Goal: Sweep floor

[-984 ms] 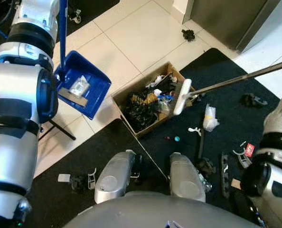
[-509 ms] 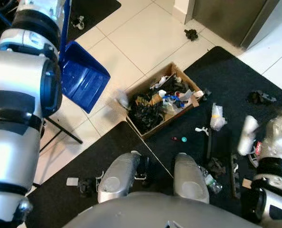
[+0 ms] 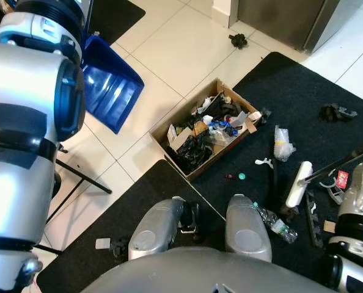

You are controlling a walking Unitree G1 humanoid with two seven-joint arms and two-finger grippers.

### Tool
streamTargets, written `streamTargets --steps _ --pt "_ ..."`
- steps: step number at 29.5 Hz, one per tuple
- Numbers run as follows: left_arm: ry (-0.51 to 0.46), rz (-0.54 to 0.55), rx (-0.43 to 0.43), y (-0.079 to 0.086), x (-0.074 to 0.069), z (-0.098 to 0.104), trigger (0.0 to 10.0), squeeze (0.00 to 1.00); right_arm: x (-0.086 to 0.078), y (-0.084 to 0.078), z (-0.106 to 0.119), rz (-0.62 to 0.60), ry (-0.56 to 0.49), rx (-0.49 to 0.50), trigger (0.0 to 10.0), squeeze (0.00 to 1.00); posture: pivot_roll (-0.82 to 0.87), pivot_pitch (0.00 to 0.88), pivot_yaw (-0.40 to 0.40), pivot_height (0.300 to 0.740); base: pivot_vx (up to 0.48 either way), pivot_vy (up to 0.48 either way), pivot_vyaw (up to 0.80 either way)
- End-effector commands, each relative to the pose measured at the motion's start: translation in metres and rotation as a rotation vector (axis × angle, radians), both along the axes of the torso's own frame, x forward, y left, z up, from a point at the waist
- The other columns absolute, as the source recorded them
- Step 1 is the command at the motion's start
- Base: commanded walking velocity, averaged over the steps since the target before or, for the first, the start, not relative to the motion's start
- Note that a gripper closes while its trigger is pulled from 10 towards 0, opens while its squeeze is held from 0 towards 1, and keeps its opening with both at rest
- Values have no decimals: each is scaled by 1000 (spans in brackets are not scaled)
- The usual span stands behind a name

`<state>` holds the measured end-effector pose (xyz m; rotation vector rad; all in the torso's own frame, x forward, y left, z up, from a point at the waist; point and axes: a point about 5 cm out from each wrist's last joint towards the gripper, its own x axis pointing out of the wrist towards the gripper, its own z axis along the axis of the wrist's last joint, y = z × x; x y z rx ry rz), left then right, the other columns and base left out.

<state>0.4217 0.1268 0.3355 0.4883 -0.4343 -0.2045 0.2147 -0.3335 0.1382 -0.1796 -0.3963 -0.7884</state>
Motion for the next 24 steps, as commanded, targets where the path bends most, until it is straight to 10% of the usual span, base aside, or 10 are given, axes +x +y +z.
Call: streamTargets --steps 1,15,24 --pt "-18 -7 -77 8 -1 7 10000 0 7 8 6 59 -55 47 10000 0 -161 21 233 740 0 0 0" --pt "-5 24 -360 40 -6 -45 10000 0 69 41 39 306 -137 108 10000 0 -38 0 107 740 0 0 0" --pt "-48 70 -489 52 -39 -111 10000 0 105 51 53 398 -85 85 10000 0 66 0 2 740 0 0 0"
